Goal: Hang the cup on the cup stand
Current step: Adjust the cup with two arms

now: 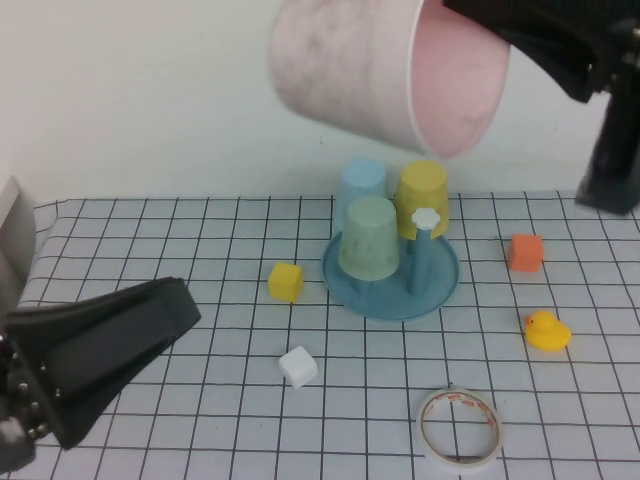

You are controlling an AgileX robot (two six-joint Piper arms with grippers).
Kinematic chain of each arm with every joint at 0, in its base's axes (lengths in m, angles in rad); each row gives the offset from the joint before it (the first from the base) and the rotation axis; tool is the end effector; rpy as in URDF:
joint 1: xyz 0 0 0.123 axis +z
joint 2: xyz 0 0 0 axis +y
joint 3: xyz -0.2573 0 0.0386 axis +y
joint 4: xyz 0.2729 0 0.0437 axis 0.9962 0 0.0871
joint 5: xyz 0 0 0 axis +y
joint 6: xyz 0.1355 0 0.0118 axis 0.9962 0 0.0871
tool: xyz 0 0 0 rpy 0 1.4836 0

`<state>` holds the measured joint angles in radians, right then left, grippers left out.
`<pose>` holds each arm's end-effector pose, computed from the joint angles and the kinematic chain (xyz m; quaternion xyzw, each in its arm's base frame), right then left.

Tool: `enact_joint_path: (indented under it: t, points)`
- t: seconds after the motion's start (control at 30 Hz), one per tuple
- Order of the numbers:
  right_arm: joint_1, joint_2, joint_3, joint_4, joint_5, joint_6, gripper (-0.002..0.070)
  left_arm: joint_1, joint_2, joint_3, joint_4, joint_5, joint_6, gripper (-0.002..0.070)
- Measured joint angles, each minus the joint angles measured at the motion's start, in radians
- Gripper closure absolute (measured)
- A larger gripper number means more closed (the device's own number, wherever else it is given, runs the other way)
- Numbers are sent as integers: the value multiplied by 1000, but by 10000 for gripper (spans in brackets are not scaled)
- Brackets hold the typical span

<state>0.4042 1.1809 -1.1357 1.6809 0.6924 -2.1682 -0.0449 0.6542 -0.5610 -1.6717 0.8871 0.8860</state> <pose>0.2572 0.2039 0.4209 -0.4887 0.4582 0.2039 0.7139 0.1761 -0.1130 0.3384 0.0597 0.6777 -0.5464 0.4885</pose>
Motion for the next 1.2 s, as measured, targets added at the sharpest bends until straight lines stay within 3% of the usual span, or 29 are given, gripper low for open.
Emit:
enact_joint_path:
  t: [0.2, 0.33, 0.53, 0.73, 1.2]
  points:
    - [153, -67, 15, 0, -50, -171, 656, 0, 2, -100, 4, 110, -208, 195]
    - [240, -80, 41, 0, -167, -304, 656, 0, 2, -171, 4, 110, -330, 92]
    - [344, -71, 97, 10, -341, -605, 656, 0, 2, -201, 2, -12, -535, 67]
    - [406, -8, 97, 18, -384, -913, 656, 0, 2, -201, -2, -141, -658, 64]
    - [424, 90, -15, 24, -390, -962, 656, 0, 59, -201, -8, -177, -671, 64]
